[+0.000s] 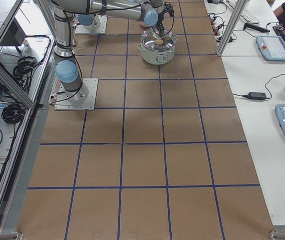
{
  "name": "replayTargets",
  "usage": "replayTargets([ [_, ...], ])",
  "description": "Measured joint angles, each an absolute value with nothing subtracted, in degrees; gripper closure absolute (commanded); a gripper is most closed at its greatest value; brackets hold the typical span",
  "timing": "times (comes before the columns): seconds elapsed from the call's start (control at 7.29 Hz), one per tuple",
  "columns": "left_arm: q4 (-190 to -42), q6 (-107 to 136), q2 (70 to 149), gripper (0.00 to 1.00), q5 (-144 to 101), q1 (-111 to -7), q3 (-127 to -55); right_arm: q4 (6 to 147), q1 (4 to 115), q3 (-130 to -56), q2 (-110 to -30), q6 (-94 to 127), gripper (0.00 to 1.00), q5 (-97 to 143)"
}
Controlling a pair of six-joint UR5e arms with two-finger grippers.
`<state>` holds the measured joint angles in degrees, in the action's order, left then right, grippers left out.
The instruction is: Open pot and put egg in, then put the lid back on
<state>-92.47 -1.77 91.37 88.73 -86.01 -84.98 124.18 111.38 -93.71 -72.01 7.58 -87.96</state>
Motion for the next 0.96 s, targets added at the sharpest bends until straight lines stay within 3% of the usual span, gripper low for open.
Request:
replayTargets([
  [0.55, -92.6, -2.0, 91.1, 0.0, 89.8, -86.2, -84.8, 125.6, 111.0, -94.0, -72.0, 7.1, 0.0, -88.0],
  [0.96, -92.9, -2.0, 90.4, 0.0, 89.9, -86.3, -85.2, 125.9, 110.4, -93.8, -72.2, 6.7, 0.0, -88.2],
])
